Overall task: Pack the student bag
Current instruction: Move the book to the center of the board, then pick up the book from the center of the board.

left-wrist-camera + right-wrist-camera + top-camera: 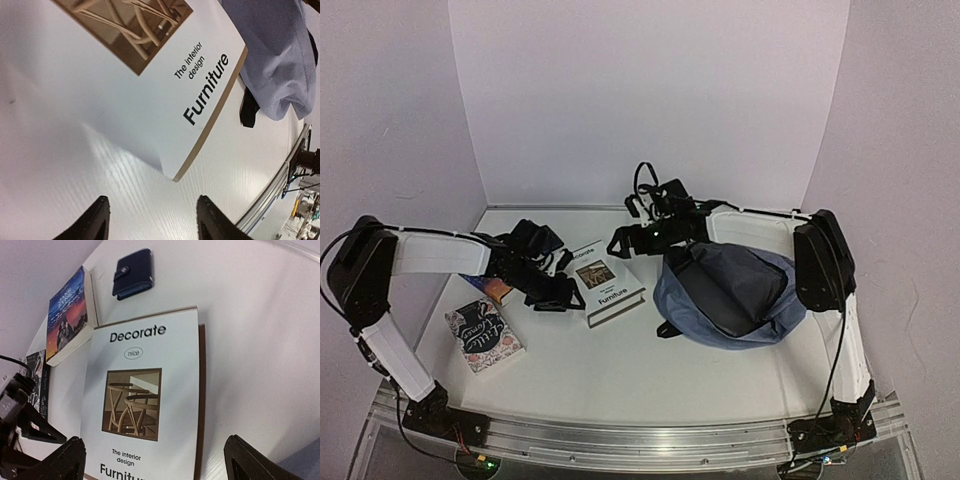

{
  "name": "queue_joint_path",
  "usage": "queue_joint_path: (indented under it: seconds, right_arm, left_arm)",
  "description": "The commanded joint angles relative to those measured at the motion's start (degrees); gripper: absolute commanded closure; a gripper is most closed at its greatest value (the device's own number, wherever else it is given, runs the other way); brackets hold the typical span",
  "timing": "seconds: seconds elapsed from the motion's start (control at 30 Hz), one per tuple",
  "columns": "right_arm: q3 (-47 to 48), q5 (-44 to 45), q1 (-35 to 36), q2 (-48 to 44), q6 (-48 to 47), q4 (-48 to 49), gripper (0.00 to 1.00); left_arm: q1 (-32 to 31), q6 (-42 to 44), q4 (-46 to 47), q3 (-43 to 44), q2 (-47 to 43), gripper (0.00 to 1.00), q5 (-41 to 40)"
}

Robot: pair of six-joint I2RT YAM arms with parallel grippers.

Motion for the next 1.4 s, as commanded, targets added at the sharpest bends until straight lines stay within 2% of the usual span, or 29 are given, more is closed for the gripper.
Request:
queue_joint_path:
  seconds: [0.0,0.1,0.3,0.5,0.8,0.97,1.07,1.3,1.37]
  right_arm:
    - [-1.0,0.5,-0.4,-9.9,-6.3,-4.9,0.02]
    - [-7.6,-7.2,-0.1,-14.1,-3.5,-5.2,0.02]
    - [-19.8,-15.9,2.5,-18.5,3.0,-4.7,0.03]
    - [-27.1,-16.0,5.1,-18.5,11.1,3.0,0.05]
    - [-25.4,-11.4,6.3,-12.4,15.0,6.1,0.13]
    - [-21.9,-10.0,6.2,-7.3,16.0,6.4,0.14]
    - [-19.4,-9.4,6.2,-5.2,16.1,6.4,0.14]
    - [-17.4,-7.5,3.9,-3.0,15.1,6.3,0.14]
    - [-18.1,-7.7,3.0,-3.1,15.1,6.2,0.14]
  left_arm:
    - [1.6,0.4,-5.0,3.1,-8.7,0.28,-9.3]
    - [4.9,1.5,-6.5,7.1,-7.5,0.21,-9.7]
    - [11.0,6.3,-8.0,16.8,1.8,0.18,-5.0]
    - [11.7,9.1,-6.1,24.2,9.8,0.17,-3.8]
    - [11.9,11.4,-9.8,40.2,26.5,0.17,-5.1]
    - [11.9,12.3,-10.6,42.1,28.7,0.17,-5.3]
    - [11.8,12.6,-10.5,39.9,28.2,0.19,-3.1]
    - [11.3,10.2,-3.3,25.5,20.6,0.42,2.7]
    - [10.5,9.3,-2.0,22.2,17.7,0.45,3.1]
